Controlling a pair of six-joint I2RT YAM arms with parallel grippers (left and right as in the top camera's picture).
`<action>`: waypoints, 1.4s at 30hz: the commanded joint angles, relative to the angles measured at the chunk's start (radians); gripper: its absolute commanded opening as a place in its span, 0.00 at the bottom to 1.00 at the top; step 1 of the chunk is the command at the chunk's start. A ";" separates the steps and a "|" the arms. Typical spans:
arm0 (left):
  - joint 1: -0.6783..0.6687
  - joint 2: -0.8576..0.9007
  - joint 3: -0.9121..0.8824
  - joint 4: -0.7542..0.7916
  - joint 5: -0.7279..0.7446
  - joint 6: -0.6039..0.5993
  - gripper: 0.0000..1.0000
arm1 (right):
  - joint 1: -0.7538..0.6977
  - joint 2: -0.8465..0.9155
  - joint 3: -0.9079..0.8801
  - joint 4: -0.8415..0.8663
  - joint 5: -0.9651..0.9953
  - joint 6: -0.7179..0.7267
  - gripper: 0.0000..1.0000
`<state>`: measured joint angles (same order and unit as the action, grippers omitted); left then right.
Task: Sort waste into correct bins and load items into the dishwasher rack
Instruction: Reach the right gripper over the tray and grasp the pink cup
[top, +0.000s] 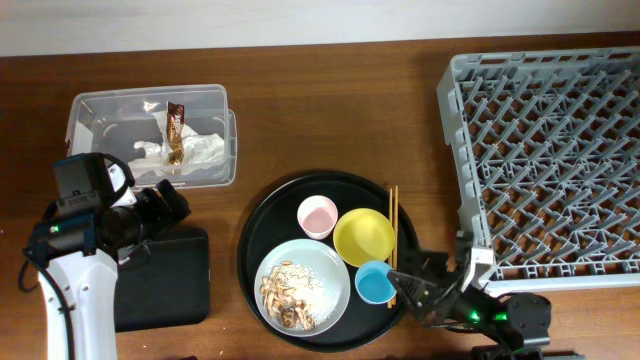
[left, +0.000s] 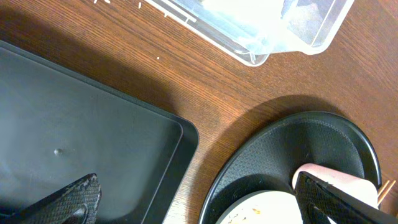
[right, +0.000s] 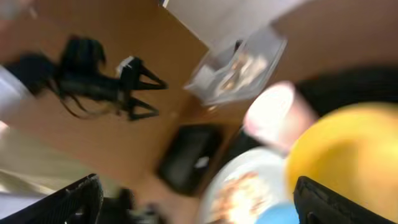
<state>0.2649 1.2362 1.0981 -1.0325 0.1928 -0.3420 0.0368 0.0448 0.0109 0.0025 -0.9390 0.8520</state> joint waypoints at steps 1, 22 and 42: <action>0.005 -0.015 0.017 -0.001 -0.007 -0.013 0.99 | -0.005 -0.003 -0.005 0.092 -0.023 0.562 0.99; 0.005 -0.015 0.017 -0.001 -0.007 -0.013 0.99 | -0.005 0.492 0.814 -0.320 0.110 -0.191 0.99; 0.005 -0.015 0.017 -0.002 -0.007 -0.013 0.99 | 0.758 1.318 1.435 -1.007 1.132 -0.354 0.99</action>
<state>0.2649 1.2339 1.0988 -1.0328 0.1894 -0.3420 0.6945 1.2625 1.4273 -1.0039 -0.1127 0.4206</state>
